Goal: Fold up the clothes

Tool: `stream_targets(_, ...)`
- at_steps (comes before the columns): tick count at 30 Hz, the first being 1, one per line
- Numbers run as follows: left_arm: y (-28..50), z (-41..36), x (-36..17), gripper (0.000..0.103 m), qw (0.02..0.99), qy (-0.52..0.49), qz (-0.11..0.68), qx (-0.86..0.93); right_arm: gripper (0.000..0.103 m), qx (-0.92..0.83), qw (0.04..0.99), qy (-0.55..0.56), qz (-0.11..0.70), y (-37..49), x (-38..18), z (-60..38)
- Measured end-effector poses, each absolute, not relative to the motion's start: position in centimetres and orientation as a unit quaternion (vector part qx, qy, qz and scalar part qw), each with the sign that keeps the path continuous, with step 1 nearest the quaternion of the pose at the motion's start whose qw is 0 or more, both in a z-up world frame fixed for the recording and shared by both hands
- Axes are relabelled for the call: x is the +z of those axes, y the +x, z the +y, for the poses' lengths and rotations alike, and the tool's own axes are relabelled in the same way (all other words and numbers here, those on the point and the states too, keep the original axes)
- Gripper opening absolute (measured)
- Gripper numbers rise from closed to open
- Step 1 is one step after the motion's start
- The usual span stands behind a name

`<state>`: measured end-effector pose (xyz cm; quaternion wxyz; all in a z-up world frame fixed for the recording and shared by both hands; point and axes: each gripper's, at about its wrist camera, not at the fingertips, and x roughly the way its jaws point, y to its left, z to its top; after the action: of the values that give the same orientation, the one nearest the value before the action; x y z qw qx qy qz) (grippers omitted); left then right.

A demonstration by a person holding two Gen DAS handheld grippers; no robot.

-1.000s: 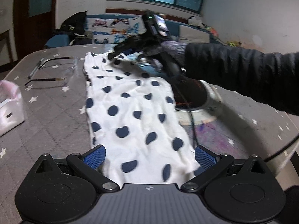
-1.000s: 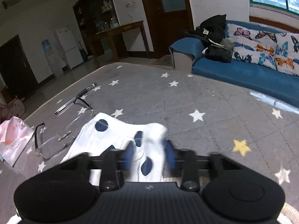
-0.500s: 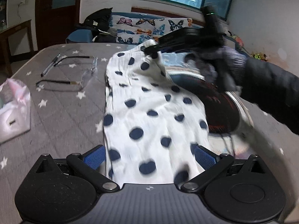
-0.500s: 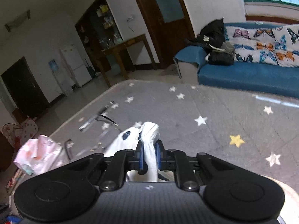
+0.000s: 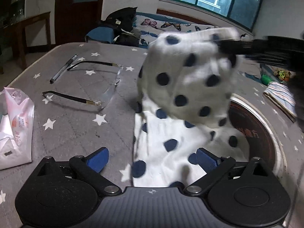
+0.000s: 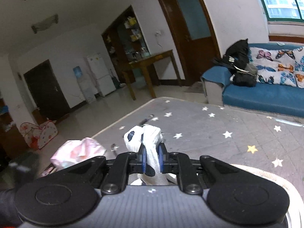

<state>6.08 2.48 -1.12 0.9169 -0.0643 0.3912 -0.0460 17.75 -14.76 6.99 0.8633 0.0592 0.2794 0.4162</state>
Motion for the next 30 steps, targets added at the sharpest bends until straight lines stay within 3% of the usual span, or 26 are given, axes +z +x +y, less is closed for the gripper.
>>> stream_targets(6,6.8,2.5,-2.2,0.096,0.920,-0.027,0.389,-0.019,0.012,0.443,0.855,0.064,0.261,13.6,8.8,-15.4)
stream_targets(12,4.5,5.1,-0.7,0.097,0.928,-0.062,0.366,-0.009,0.012,0.463,0.848,0.056,0.252,10.2,9.8,-15.6)
stream_targets(30,-2.9,13.6,2.8,0.101,0.944,-0.096,0.306,0.075,0.012,0.551,0.789,0.001,0.271,-3.2,6.0,-14.8)
